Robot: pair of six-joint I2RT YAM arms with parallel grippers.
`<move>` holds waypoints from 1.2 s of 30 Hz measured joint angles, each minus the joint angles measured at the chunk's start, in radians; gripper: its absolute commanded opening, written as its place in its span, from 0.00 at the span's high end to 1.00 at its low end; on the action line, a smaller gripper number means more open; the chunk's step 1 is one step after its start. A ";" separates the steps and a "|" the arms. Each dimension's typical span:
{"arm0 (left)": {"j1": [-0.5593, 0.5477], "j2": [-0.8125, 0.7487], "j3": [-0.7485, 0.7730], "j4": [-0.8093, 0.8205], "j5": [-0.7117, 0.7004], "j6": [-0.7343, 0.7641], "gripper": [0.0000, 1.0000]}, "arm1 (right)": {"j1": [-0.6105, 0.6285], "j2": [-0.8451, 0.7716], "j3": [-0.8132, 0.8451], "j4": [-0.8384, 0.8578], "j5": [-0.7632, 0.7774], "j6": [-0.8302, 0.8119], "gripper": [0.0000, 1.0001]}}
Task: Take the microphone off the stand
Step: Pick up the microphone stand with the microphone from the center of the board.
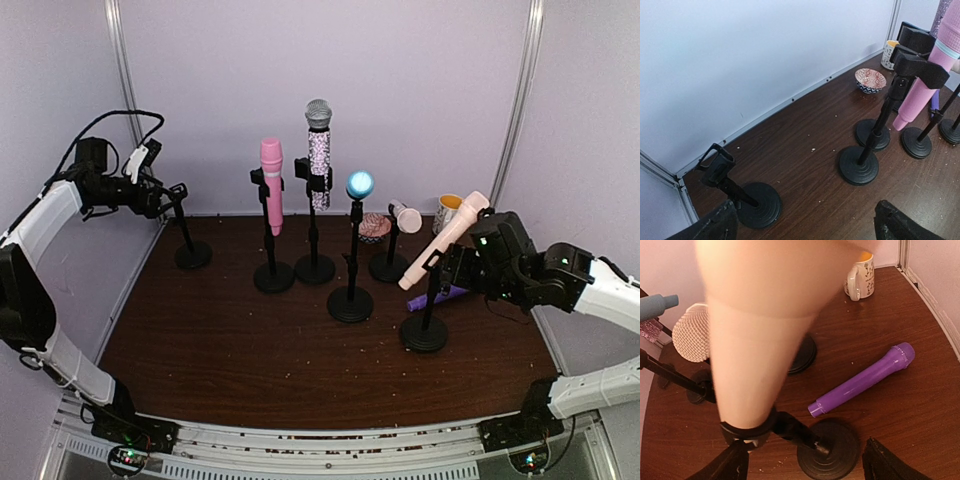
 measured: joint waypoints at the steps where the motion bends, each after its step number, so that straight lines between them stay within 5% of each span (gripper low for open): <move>1: 0.000 -0.004 -0.005 0.000 0.005 0.001 0.02 | -0.003 0.007 -0.001 0.027 -0.008 0.005 0.20; 9: -0.001 -0.029 -0.057 -0.023 0.030 0.035 0.02 | -0.005 -0.066 -0.120 0.250 -0.071 0.033 0.22; 26: -0.061 -0.030 -0.058 -0.059 0.079 0.044 0.02 | -0.096 -0.004 -0.052 0.238 -0.053 0.023 0.28; 36: -0.141 -0.063 -0.058 -0.151 0.119 0.092 0.02 | -0.133 0.008 -0.011 0.210 -0.125 -0.019 0.71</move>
